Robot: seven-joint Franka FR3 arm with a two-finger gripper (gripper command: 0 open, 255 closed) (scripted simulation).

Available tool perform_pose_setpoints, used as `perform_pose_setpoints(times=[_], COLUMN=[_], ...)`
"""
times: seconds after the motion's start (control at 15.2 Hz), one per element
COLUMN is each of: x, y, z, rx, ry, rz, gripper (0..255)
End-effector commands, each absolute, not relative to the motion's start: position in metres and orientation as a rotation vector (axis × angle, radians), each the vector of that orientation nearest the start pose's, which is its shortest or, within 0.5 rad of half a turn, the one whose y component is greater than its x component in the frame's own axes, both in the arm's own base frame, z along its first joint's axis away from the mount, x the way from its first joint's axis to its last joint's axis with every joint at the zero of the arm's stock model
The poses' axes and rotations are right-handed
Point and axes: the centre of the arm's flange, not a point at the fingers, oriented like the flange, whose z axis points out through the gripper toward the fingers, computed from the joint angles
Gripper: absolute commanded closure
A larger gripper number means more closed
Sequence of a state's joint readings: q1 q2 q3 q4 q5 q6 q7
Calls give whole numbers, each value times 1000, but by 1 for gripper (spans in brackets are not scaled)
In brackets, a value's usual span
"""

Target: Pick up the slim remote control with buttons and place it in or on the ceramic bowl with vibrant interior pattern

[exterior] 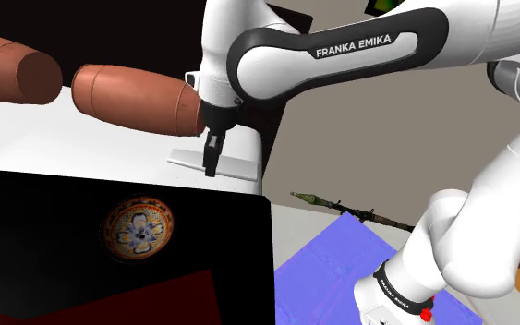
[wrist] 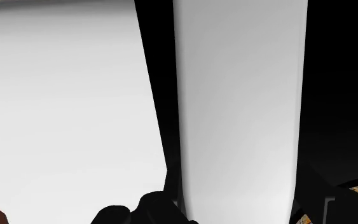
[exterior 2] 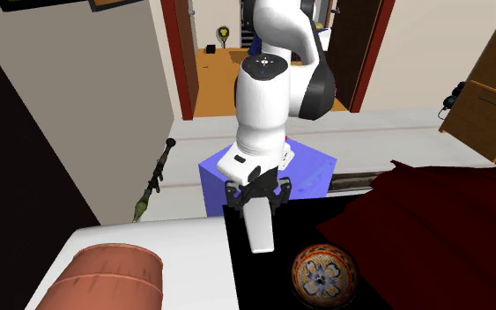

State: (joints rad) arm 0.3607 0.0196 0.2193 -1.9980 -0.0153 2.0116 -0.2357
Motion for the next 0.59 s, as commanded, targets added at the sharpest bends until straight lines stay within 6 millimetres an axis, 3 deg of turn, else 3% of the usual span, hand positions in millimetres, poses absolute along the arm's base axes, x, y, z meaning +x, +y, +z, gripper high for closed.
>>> perform_pose_setpoints(times=[0.0, 0.53], x=[464, 453], y=[327, 432], z=[449, 450], rx=[-2890, -2890], ry=[-1259, -1259], rz=[6, 6], gripper=[255, 255])
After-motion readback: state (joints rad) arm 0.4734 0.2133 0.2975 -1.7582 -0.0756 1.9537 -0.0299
